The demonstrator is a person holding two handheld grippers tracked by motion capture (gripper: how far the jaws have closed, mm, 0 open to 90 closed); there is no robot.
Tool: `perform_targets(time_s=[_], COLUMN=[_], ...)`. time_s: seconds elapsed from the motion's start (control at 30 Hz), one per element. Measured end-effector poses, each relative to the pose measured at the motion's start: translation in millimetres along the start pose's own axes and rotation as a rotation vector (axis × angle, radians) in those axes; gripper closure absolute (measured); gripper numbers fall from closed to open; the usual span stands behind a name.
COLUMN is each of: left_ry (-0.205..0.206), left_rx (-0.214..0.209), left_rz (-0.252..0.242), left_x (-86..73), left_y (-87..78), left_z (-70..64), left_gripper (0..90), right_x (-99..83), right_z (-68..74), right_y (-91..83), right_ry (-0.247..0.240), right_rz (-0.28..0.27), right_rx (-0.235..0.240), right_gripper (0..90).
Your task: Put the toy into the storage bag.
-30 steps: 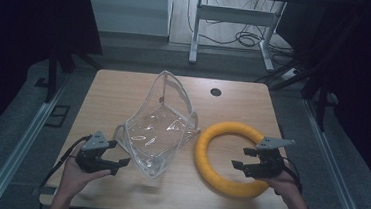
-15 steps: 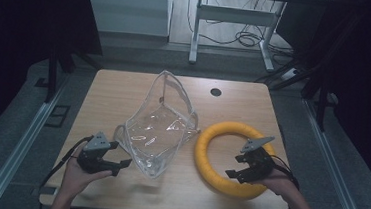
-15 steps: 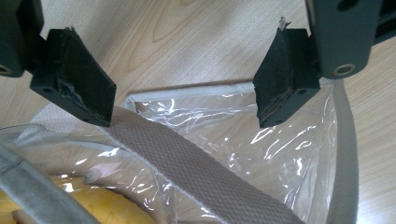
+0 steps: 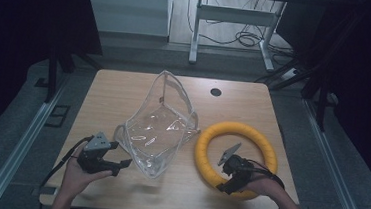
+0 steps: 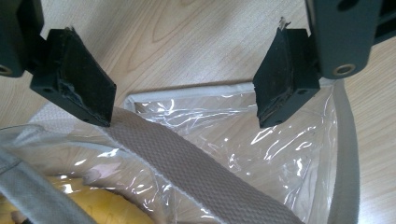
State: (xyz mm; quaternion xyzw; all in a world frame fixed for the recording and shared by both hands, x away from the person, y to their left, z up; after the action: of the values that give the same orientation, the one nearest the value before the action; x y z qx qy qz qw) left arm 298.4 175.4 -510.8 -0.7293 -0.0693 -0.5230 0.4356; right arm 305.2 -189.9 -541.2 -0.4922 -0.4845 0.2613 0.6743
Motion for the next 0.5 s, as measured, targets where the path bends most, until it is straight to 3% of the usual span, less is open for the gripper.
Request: perform_targets(time_s=[0.1, 0.3, 0.5], left_ry=[0.0, 0.0, -0.001], left_rx=[0.001, 0.001, -0.001], left_rz=[0.0, 0.001, 0.001], left_x=[0.0, -0.2, -0.2], left_y=[-0.1, 0.8, 1.4], left_z=[-0.1, -0.1, -0.5], left_gripper=[20.6, 20.6, 20.6], right_x=[1.1, -1.8, -2.3], right_z=[1.5, 0.8, -0.3], right_y=[5.9, 14.5, 20.1], right_ry=[-0.029, -0.037, -0.054], right_rz=[0.034, 0.091, 0.109], right_rx=[-0.009, -0.013, 0.0], right_gripper=[33.7, 38.0, 40.7])
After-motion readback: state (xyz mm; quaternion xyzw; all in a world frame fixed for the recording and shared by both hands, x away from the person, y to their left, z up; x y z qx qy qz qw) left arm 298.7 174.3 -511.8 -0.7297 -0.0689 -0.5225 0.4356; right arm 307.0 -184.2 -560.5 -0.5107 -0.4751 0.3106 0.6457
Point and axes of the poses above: each handheld gripper's, and its own axes: y roughly forward along the jaws, x roughly out of its top, z roughly to its left, the point moved 7 cm from there along y, roughly forward along the jaws, and after that the axes turned 5 degrees about -z, right-handed, at the moved point
